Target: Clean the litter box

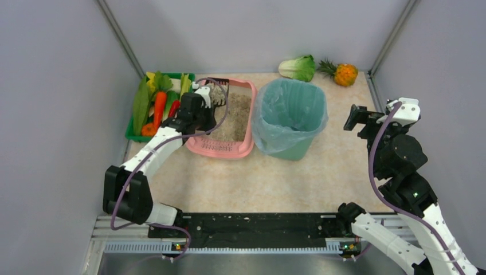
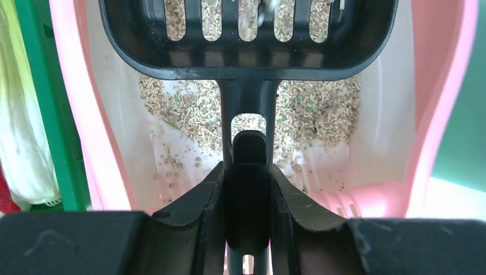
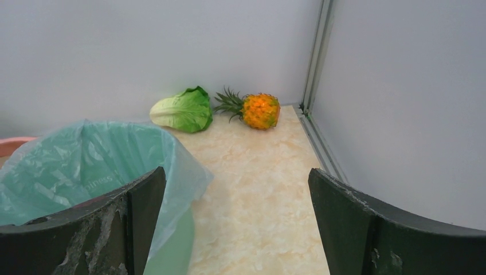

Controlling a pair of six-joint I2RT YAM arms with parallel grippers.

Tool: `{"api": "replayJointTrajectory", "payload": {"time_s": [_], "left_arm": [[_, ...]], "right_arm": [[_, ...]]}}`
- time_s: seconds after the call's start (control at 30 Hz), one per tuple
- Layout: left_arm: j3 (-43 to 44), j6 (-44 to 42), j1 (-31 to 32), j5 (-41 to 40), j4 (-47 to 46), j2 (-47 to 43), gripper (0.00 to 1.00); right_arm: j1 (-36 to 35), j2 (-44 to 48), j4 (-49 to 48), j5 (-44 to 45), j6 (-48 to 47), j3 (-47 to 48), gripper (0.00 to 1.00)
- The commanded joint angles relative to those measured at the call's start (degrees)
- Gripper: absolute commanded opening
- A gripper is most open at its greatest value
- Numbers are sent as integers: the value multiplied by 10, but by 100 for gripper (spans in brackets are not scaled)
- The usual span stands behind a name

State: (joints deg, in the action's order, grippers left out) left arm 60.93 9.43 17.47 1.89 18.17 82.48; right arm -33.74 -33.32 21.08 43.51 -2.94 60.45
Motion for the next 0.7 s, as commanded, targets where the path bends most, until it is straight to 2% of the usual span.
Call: {"api": "replayJointTrajectory", "payload": {"time_s": [0.0, 0.27, 0.47, 0.6, 0.67], "left_arm": [[-29, 20, 1, 37, -35, -42, 0], [-27, 57, -1, 70, -33, -43, 0], [9, 76, -2, 112, 20, -18, 0], [22, 69, -4, 90, 41, -8, 0], [40, 46, -2, 48, 92, 1, 0]], "right_arm": [[-4, 4, 1, -8, 9, 27, 95], [-4, -13, 3, -23, 16, 32, 95], [-4, -20, 6, -30, 16, 36, 95], [-4, -21, 6, -30, 15, 35, 95], [-3, -22, 6, -30, 13, 36, 95]]}}
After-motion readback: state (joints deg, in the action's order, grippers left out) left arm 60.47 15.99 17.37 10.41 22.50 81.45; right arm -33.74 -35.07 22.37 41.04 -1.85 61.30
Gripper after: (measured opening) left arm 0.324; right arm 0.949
